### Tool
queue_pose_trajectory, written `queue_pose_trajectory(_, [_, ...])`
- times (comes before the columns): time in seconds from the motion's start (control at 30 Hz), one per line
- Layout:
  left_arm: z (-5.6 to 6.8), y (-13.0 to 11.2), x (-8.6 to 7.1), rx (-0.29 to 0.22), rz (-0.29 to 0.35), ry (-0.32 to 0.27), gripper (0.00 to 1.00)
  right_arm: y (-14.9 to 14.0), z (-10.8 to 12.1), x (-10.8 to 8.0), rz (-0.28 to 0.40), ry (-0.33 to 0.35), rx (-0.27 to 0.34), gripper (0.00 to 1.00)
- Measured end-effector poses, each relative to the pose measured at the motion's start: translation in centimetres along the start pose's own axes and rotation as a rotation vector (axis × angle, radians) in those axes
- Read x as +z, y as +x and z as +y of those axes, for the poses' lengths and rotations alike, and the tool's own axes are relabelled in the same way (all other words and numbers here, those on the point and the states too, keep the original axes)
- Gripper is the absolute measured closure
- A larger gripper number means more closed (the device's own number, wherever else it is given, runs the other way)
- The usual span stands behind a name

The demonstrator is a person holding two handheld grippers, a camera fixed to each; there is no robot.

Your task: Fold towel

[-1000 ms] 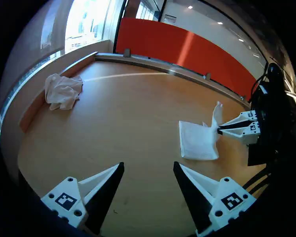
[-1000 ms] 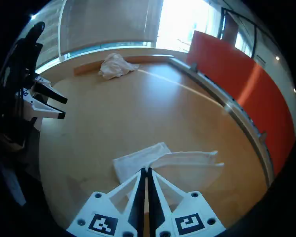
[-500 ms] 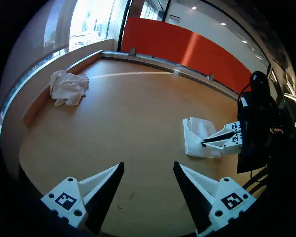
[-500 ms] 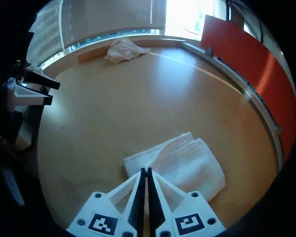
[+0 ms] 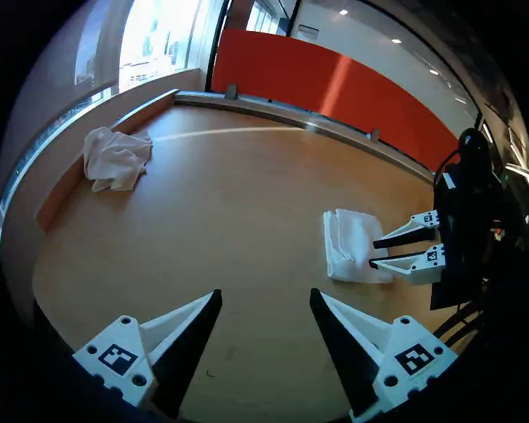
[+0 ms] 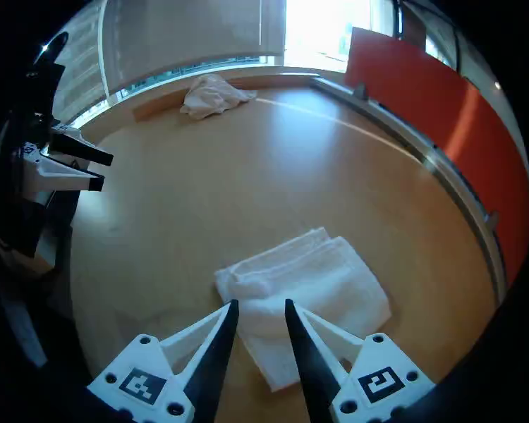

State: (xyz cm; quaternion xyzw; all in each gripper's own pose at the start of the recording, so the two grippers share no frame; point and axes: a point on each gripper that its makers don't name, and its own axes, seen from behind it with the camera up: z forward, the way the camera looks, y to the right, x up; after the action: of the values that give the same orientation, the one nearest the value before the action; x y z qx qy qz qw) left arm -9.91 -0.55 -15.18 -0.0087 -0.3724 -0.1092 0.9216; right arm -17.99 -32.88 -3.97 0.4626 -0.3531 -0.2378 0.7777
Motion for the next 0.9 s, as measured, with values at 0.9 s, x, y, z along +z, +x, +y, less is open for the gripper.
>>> queue_pose_trajectory(0.9, [1.7,-0.3,0.5,0.019,-0.013,-0.025,0.08,-9.1,0.8,-2.1,-0.097,-0.08,0.139,0.5])
